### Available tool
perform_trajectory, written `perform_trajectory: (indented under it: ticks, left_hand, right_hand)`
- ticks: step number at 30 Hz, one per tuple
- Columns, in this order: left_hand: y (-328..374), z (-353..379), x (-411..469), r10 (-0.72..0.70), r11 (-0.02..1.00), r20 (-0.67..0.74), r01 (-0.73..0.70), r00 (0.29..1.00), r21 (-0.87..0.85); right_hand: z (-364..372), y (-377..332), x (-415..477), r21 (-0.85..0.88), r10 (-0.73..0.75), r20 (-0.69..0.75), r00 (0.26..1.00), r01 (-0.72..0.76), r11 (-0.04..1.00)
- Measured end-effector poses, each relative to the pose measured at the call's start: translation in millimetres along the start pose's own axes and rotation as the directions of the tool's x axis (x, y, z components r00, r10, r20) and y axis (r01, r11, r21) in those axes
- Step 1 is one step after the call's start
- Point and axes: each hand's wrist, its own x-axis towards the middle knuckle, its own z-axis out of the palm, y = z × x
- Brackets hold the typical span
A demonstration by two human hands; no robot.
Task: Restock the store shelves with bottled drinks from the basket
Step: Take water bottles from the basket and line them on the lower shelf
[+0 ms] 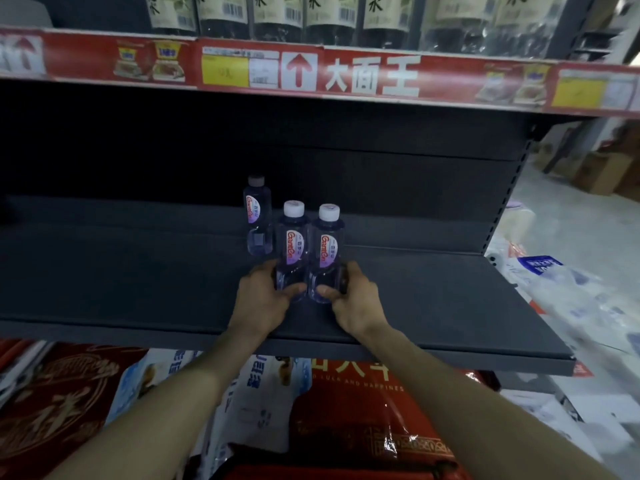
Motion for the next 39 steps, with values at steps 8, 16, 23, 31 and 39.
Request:
perform_trajectory:
  ticks: [8,16,23,31,39]
  left_hand:
    - [-17.9,5.3,48.2,-0.035,0.999,0.001,0.035,0.999,0.006]
    - [-30.0,16.3,53.4,0.030,0.996,-0.019,-0.028,0.999,0.086]
    - [-32.2,16.7,53.3,0.005,0.998,-0.087,-0.011,0.996,-0.059]
    - [-47.1,20.5,63.5,0.011,1.000,-0.060,-0.010,0.998,0.008]
    - [-31.1,8.2,50.6,-0.091,0.995,-0.035,0.089,0.995,-0.046]
  right_hand:
    - [20.8,-0.2,47.8,-0.077,0.037,-0.017,0.999,-0.038,0.996]
    - [34.7,9.6,57.7,-0.271,0.060,-0.030,0.998,-0.066,0.960]
    - [32.7,8.7,54.9,-0.237,0.035,-0.051,0.998,-0.046,0.970]
    - [34.6,12.7,59.7,-0.286,0.057,-0.043,0.997,-0.067,0.956]
    - [26.8,6.9,53.2,-0.316,0.103,0.057,0.993,-0.080,0.945]
